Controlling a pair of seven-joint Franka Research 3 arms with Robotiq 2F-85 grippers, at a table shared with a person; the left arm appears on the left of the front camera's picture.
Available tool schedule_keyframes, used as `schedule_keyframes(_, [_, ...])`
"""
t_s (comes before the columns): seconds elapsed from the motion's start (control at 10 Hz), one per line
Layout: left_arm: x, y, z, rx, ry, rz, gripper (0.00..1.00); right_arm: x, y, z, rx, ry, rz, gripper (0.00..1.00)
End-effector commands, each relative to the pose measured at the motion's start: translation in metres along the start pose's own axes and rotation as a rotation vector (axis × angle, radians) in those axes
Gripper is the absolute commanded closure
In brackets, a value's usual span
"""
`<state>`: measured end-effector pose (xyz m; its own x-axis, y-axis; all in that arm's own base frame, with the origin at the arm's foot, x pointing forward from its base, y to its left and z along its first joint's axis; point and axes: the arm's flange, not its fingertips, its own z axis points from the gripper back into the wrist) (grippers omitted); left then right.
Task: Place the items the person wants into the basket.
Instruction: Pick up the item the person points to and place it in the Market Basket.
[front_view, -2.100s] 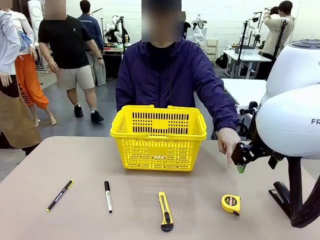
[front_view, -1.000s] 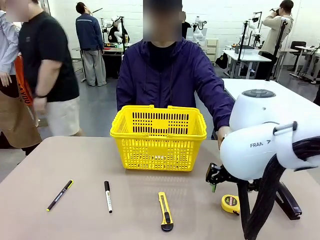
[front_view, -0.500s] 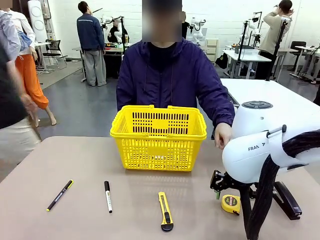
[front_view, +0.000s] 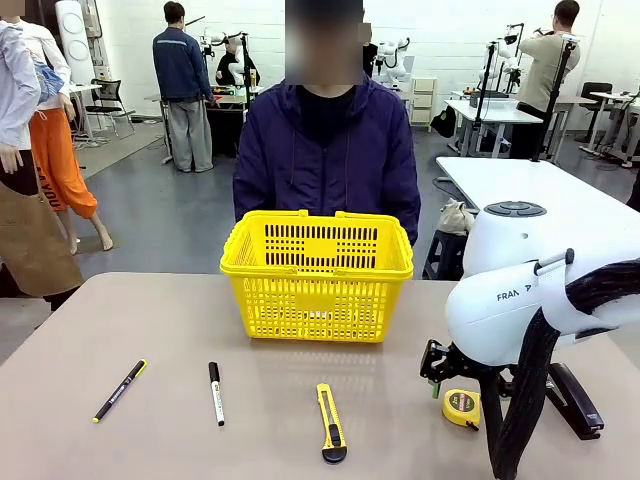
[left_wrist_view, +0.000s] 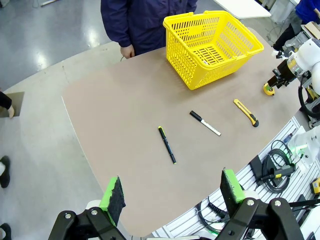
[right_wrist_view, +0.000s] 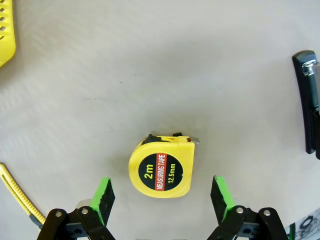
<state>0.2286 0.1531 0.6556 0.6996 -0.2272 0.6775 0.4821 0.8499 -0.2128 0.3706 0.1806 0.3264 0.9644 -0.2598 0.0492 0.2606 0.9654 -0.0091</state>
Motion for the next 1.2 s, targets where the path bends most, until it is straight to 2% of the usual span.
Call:
schedule_keyframes(0.0, [0.0,0.0,0.0,-0.004,-0.003,-0.007,0.0,0.0,0.0,-0.001,-0.003,-0.001,0.002,0.0])
schedule_keyframes(0.9, [0.0,0.0,0.0,-0.004,-0.003,-0.007,0.0,0.009,-0.001,-0.026,0.009,0.053,0.031,0.0])
schedule_keyframes(1.1, [0.0,0.0,0.0,-0.004,-0.003,-0.007,0.0,0.008,-0.002,-0.029,0.013,0.044,0.076,0.0])
